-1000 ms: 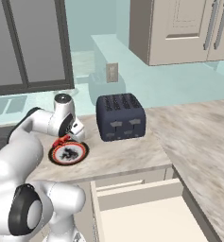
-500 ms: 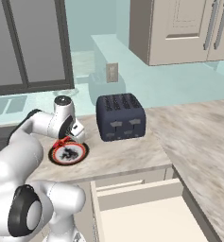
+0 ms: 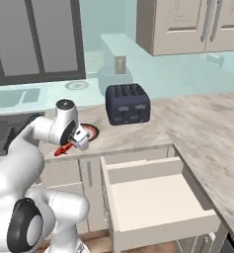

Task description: Pick up the knife from the drawer and place it on the cutting board. Then place the meat from the plate to the cutting board.

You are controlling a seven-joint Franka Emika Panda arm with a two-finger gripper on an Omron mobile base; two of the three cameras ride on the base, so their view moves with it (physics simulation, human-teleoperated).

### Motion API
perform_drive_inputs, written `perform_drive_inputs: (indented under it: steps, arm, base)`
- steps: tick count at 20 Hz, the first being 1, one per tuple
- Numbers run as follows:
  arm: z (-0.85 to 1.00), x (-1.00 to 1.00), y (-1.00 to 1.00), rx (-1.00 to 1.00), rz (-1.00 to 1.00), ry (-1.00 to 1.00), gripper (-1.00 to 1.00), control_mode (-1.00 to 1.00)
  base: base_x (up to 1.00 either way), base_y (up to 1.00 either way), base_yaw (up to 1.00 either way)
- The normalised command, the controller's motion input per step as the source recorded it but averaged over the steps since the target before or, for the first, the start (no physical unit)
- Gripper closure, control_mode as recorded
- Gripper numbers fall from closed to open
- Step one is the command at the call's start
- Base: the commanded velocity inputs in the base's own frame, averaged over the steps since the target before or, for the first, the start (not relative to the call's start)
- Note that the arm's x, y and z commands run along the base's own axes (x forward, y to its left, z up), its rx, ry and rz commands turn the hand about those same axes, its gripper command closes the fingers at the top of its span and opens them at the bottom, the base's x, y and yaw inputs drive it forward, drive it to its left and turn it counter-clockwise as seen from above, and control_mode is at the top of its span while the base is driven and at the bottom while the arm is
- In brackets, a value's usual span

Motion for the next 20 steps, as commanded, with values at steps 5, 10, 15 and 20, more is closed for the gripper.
perform_drive_inputs:
  steps: [5, 10, 15, 20]
  arm:
    - [0.00, 0.00, 0.00, 0.00, 0.00, 0.00, 1.00, 1.00]
    - [0.00, 0.00, 0.00, 0.00, 0.00, 0.00, 1.00, 1.00]
    - [0.00, 0.00, 0.00, 0.00, 0.00, 0.00, 1.00, 1.00]
    - [0.00, 0.00, 0.00, 0.00, 0.00, 0.00, 1.00, 1.00]
  base:
    - [-0.63, 0.93, 0.15]
    - [0.03, 1.00, 0.30]
    - [0.23, 0.80, 0.48]
    - [0.37, 0.56, 0.48]
